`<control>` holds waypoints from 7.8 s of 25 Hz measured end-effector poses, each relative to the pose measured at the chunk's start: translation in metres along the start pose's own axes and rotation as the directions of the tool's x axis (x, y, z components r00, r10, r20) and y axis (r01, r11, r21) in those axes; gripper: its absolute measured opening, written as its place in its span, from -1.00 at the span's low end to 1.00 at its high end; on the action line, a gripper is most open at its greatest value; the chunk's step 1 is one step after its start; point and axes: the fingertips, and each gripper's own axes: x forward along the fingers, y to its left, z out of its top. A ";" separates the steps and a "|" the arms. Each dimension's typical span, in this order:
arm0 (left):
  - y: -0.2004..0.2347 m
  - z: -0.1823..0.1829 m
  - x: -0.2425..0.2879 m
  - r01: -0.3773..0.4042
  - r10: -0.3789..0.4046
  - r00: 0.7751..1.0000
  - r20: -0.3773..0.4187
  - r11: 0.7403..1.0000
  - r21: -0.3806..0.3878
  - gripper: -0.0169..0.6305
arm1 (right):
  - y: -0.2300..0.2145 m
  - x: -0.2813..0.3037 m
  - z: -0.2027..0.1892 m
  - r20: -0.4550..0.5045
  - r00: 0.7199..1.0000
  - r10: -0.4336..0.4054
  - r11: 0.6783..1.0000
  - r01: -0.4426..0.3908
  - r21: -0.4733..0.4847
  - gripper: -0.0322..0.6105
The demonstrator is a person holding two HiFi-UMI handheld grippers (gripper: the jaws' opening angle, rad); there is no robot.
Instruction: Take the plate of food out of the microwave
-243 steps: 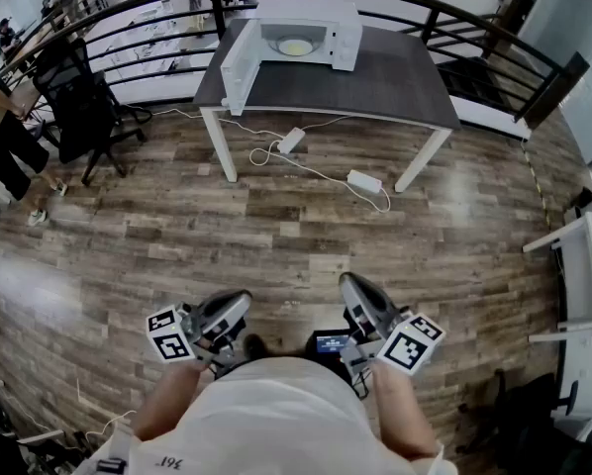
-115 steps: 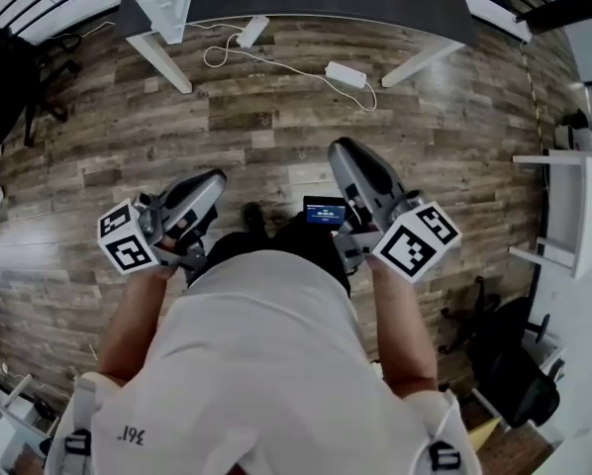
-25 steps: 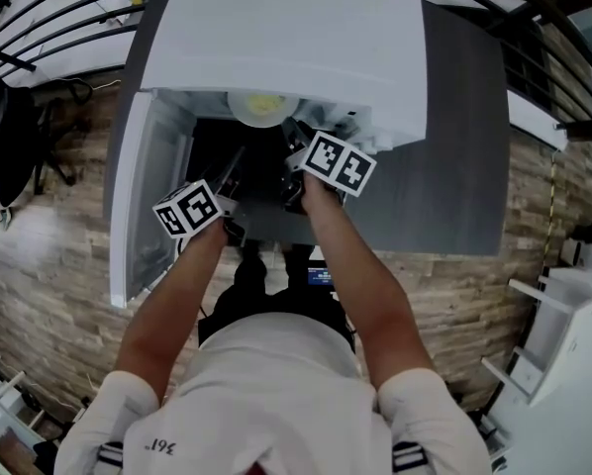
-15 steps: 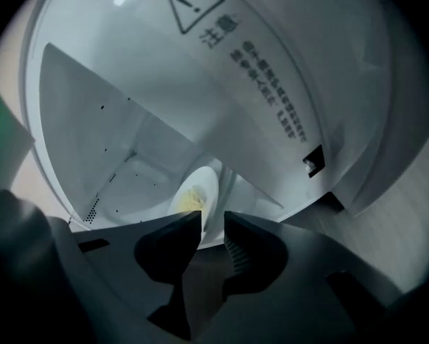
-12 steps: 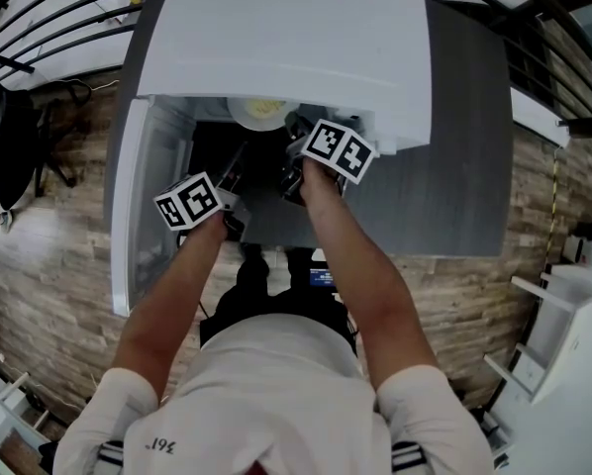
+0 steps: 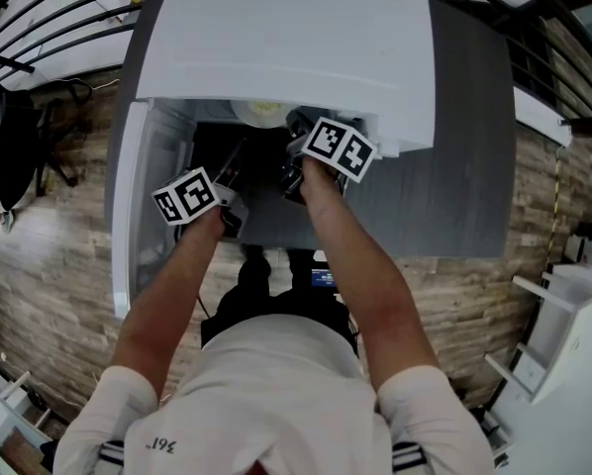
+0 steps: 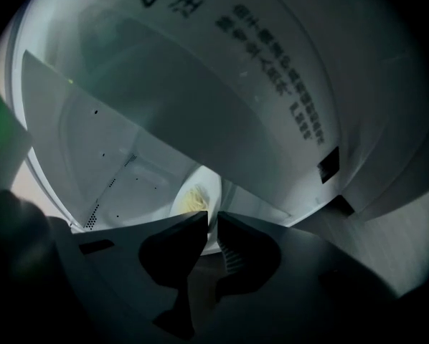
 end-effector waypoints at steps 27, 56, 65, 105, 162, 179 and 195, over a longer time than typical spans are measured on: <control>0.011 0.014 0.012 0.028 -0.028 0.999 -0.031 1.000 -0.004 -0.71 | -0.012 -0.047 -0.006 -0.020 0.993 0.115 0.985 -0.111 0.132 -0.84; 0.004 -0.001 0.018 0.136 -0.142 0.986 -0.090 0.988 -0.070 -0.82 | -0.021 -0.065 -0.012 -0.072 0.993 0.095 0.993 -0.089 0.077 -0.84; -0.014 -0.010 0.005 0.154 -0.164 0.979 -0.124 0.984 -0.087 -0.82 | -0.011 -0.084 -0.006 -0.116 0.985 0.128 0.992 -0.129 0.003 -0.84; -0.113 -0.063 -0.099 0.149 -0.157 0.956 -0.247 0.988 -0.051 -0.82 | 0.033 -0.224 -0.023 -0.208 0.958 0.195 0.968 -0.222 -0.114 -0.84; -0.167 0.088 -0.050 0.209 -0.205 0.977 -0.063 0.975 0.069 -0.84 | 0.142 -0.168 0.103 -0.242 0.943 0.226 0.912 -0.293 -0.287 -0.84; -0.170 0.107 -0.014 0.244 -0.241 0.967 -0.080 0.970 0.022 -0.84 | 0.142 -0.132 0.138 -0.279 0.951 0.137 0.918 -0.227 -0.324 -0.84; -0.174 0.104 -0.014 0.260 -0.258 0.951 -0.171 0.965 -0.006 -0.84 | 0.139 -0.117 0.145 -0.278 0.960 0.043 0.924 -0.144 -0.354 -0.84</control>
